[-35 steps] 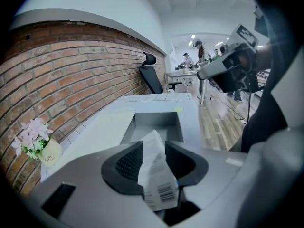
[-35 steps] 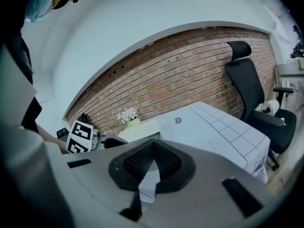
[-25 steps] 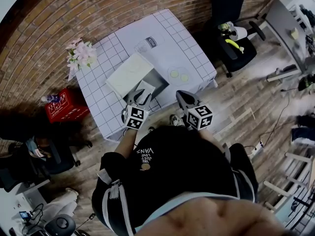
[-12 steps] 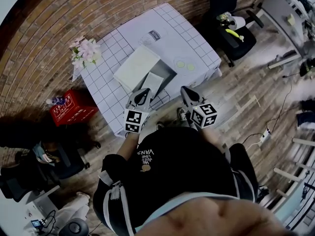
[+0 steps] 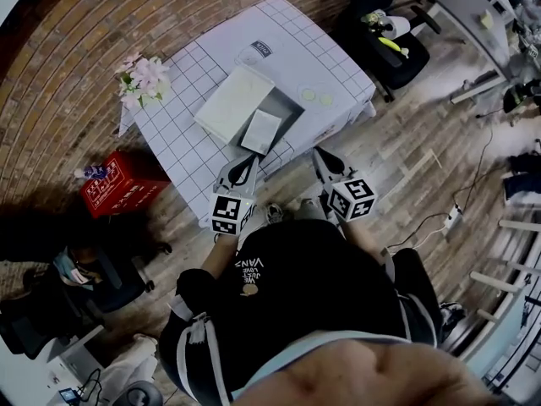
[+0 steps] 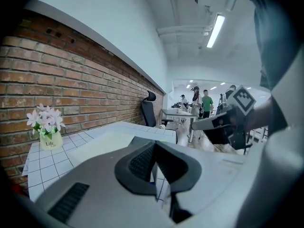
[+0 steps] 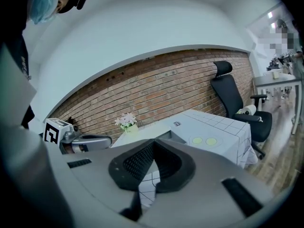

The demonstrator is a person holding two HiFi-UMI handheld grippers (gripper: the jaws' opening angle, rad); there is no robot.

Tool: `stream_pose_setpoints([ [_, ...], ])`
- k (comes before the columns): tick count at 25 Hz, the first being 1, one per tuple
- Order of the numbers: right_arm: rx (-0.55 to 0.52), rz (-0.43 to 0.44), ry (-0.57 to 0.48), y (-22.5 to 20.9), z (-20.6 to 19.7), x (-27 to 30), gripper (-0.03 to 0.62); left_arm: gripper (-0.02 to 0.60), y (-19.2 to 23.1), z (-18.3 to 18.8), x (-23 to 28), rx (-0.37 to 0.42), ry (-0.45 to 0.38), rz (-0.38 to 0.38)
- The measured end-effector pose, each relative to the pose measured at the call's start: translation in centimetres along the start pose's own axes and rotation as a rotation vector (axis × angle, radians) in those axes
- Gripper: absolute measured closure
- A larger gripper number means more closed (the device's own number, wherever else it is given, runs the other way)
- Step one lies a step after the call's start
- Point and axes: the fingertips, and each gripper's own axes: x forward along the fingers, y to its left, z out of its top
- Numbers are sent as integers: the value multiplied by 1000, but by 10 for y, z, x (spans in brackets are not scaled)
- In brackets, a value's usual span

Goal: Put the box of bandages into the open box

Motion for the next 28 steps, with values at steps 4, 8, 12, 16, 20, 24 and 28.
stream_pose_setpoints([
  [4,-17,10,6,8,-7,-8,599,571,-6,-2,-14,-20,-15,10],
  [8,-36,19,11,11,-11,-21,599,571,-18,-1,-24,-24,-29,20],
  [12,-49,36,24,14,-17,-43,600,571,-36,-1,-35,-32,-28,38],
  [16,-66,48,39,16,-27,-69,600,571,-60,-2,-45,-37,-36,51],
  [20,-79,65,43,18,-35,-94,600,571,-87,-5,-59,-39,-35,67],
  [24,-88,83,40,21,-41,-117,600,571,-113,-9,-75,-43,-39,87],
  [28,-100,100,28,26,-45,-135,600,571,-131,-14,-91,-48,-43,110],
])
